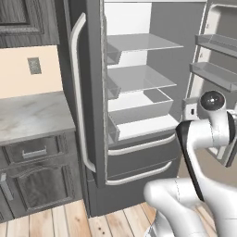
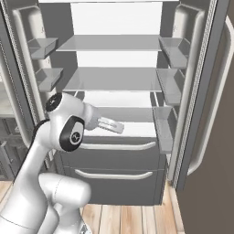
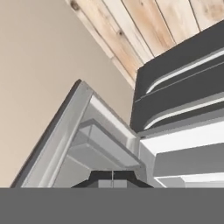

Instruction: Place one of the steaks on the plate and the other in the bowl. Then place the bowl in the fridge.

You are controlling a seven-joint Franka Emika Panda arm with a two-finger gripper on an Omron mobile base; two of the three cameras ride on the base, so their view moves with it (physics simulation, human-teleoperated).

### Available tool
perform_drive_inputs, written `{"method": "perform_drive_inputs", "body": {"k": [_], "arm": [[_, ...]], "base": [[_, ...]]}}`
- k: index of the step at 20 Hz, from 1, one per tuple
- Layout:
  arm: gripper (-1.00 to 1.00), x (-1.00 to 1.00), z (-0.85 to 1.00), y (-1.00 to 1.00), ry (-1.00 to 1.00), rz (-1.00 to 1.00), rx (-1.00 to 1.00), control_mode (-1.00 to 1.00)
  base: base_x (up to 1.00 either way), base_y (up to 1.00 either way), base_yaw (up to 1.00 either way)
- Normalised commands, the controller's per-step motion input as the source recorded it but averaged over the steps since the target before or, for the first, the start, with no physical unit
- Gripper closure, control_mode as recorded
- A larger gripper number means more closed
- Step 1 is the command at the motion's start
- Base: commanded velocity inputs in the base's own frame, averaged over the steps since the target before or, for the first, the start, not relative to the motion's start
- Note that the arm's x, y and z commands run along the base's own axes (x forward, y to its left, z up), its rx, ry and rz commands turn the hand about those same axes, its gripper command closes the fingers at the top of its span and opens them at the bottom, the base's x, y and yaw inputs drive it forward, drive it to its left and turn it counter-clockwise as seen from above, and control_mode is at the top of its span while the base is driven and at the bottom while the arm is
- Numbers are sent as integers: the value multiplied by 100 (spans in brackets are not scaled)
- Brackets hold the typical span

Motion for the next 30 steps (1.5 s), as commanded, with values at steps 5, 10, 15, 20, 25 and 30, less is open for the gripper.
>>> {"method": "perform_drive_inputs", "body": {"k": [5, 10, 15, 20, 25, 30], "arm": [[100, -1, -6, 63, 17, 3, 17, -100], [100, -3, -30, 43, 22, 5, 13, -100], [100, -17, -42, 33, 19, 4, 7, -100], [100, -25, -58, 42, 2, 4, 1, -100], [100, -33, -47, 16, -6, 13, 13, -100], [100, -10, -9, 3, -9, 19, 26, -100]], "base": [[0, 0, 0], [0, 0, 0], [0, 0, 0], [0, 0, 0], [0, 0, 0], [0, 0, 0]]}}
